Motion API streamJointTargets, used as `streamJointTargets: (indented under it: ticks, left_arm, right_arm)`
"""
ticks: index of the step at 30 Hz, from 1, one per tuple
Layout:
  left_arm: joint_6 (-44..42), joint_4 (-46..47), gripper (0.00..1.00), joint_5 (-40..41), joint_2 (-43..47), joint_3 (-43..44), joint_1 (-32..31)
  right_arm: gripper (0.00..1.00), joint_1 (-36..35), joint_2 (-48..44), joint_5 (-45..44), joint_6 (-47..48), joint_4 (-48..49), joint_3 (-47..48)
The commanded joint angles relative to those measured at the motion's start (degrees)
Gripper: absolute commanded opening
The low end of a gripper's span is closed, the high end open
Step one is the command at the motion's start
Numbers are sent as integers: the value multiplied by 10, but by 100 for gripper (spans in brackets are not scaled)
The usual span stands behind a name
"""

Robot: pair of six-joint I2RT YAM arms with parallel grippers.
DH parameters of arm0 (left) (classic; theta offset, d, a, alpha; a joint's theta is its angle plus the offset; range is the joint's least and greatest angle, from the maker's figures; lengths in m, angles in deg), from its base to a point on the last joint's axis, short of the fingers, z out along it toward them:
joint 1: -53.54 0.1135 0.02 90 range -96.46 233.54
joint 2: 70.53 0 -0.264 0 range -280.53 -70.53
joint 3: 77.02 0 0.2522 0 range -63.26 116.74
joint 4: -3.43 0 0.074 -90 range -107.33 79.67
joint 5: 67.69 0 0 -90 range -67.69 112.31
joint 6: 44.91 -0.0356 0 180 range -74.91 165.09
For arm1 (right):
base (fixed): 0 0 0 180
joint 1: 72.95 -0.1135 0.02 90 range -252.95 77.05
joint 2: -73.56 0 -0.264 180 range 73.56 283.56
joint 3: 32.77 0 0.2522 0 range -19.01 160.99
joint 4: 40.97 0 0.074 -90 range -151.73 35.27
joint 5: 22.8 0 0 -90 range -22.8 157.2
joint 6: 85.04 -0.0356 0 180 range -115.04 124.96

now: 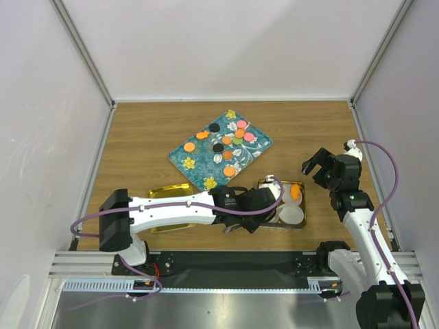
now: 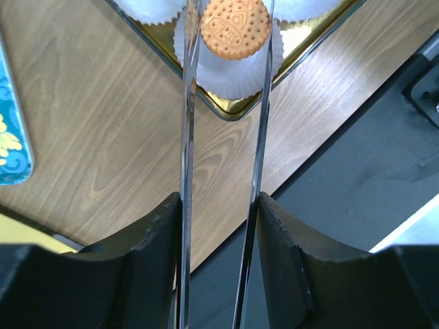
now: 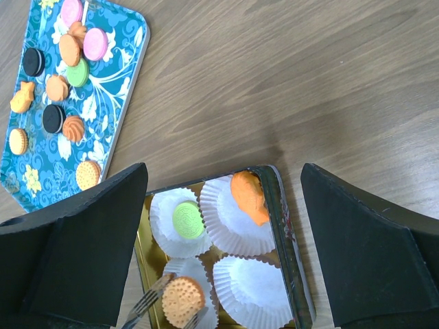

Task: Pack the cookies

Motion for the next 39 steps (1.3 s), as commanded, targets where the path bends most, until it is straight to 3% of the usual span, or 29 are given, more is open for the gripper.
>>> streamJointTargets:
  ticks: [1,7,14,27,39]
  left_arm:
    - [3,32,50,-8,7,-14,1]
    - [7,39,51,-8,11,-28,11]
    - [6,34,59,-2,18,-31,13]
    - [13,36,58,-1,71,-87,58]
    - [4,15,56,21,124,-81,104]
  right_arm:
    - [99,-2,-1,-7,13,20,2]
    - [100,-3,-1,-6,13,21,3]
    - [100,-2,-2,-6,13,20,3]
    - [100,-4,0,-4,13,22,2]
    - [99,-5,1,-3,13,23,2]
